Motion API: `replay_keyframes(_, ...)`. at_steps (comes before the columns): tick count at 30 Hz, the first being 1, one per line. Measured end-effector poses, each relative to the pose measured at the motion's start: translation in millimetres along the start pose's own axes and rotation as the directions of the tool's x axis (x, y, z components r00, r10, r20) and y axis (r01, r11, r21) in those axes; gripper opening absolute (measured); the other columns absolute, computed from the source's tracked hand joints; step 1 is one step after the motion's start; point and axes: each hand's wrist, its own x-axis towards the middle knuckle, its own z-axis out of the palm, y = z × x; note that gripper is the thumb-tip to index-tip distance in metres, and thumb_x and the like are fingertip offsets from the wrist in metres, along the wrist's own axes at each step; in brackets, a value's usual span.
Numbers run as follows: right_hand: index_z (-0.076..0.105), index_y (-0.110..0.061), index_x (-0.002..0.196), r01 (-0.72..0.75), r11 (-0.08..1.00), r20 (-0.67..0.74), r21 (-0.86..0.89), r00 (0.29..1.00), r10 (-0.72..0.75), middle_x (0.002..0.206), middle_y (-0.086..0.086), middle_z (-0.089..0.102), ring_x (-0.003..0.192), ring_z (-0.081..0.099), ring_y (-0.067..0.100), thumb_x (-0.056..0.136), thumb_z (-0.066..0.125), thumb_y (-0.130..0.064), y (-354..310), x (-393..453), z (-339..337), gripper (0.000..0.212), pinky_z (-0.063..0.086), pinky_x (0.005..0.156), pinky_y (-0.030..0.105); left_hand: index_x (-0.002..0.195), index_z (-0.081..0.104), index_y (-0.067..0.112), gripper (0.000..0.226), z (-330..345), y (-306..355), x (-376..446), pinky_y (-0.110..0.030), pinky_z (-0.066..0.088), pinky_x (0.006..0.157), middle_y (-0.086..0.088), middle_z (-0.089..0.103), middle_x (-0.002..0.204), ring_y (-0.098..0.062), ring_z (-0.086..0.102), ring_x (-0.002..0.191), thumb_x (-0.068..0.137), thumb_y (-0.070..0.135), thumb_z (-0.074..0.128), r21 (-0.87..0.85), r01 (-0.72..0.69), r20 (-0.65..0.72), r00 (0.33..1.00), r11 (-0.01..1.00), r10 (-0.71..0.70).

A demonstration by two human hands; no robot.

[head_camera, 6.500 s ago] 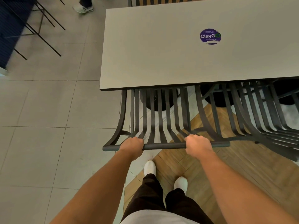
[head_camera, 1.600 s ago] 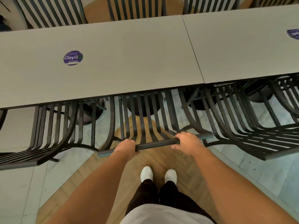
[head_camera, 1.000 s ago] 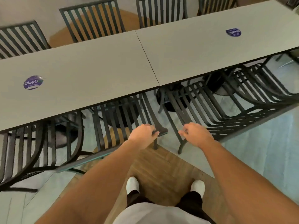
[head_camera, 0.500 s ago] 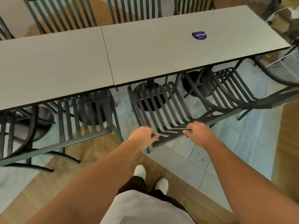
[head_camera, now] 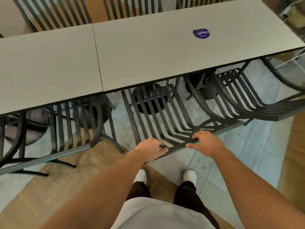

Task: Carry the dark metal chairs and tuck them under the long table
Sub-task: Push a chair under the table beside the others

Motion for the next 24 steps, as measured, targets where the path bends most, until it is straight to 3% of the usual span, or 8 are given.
replay_keyframes(5,0.059,-0.023,0.139,0.111,0.993,0.110,-0.044,0.988,-0.106,0.135,-0.001,0.058,0.127,0.052,0.020,0.079,0.067,-0.078,38,32,-15,0.082,0.048,0.102,0.040,0.147,0.054,0.026,0.078,17,27,15,-0.042,0.049,0.103,-0.002,0.057,0.141,-0.025,0.056,0.127,0.093,0.081,0.041,-0.122,0.180,-0.049,0.981,0.976,-0.187)
replay_keyframes(8,0.059,-0.026,0.138,0.208,0.974,0.219,-0.095,0.958,-0.183,0.130,-0.002,0.058,0.121,0.055,0.019,0.079,0.071,-0.073,56,48,-27,0.076,0.049,0.098,0.038,0.149,0.050,0.030,0.089,35,51,18,-0.042,0.049,0.104,0.002,0.055,0.141,-0.023,0.055,0.127,0.082,0.089,0.047,-0.171,0.293,-0.038,0.952,0.941,-0.304)
replay_keyframes(10,0.056,-0.028,0.142,0.280,0.946,0.275,-0.163,0.934,-0.229,0.132,-0.001,0.059,0.122,0.055,0.020,0.084,0.070,-0.067,68,57,-31,0.071,0.049,0.097,0.038,0.147,0.050,0.029,0.077,47,64,20,-0.043,0.048,0.104,0.002,0.055,0.138,-0.024,0.054,0.127,0.088,0.079,0.054,-0.121,0.372,-0.048,0.924,0.920,-0.380)
replay_keyframes(13,0.055,-0.031,0.142,0.345,0.911,0.302,-0.228,0.914,-0.270,0.131,0.000,0.061,0.120,0.058,0.022,0.091,0.065,-0.060,86,70,-34,0.060,0.049,0.096,0.039,0.140,0.055,0.025,0.041,60,74,28,-0.040,0.050,0.101,-0.002,0.062,0.130,-0.024,0.058,0.120,0.102,0.041,0.057,-0.045,0.504,-0.163,0.848,0.862,-0.504)
replay_keyframes(16,0.058,-0.033,0.137,0.407,0.875,0.281,-0.261,0.900,-0.335,0.123,-0.004,0.064,0.113,0.061,0.020,0.096,0.057,-0.059,100,77,-29,0.049,0.049,0.090,0.037,0.134,0.059,0.023,0.031,66,75,37,-0.040,0.053,0.098,-0.004,0.065,0.122,-0.026,0.061,0.115,0.104,0.020,0.052,-0.024,0.573,-0.187,0.803,0.819,-0.566)
replay_keyframes(24,0.052,-0.041,0.144,0.470,0.828,0.201,-0.306,0.882,-0.427,0.130,-0.009,0.063,0.120,0.060,0.019,0.100,0.054,-0.055,102,86,-20,0.046,0.045,0.088,0.036,0.136,0.057,0.029,0.034,65,65,43,-0.037,0.053,0.088,0.000,0.067,0.115,-0.024,0.066,0.106,0.105,0.021,0.047,0.043,0.547,-0.220,0.821,0.836,-0.526)
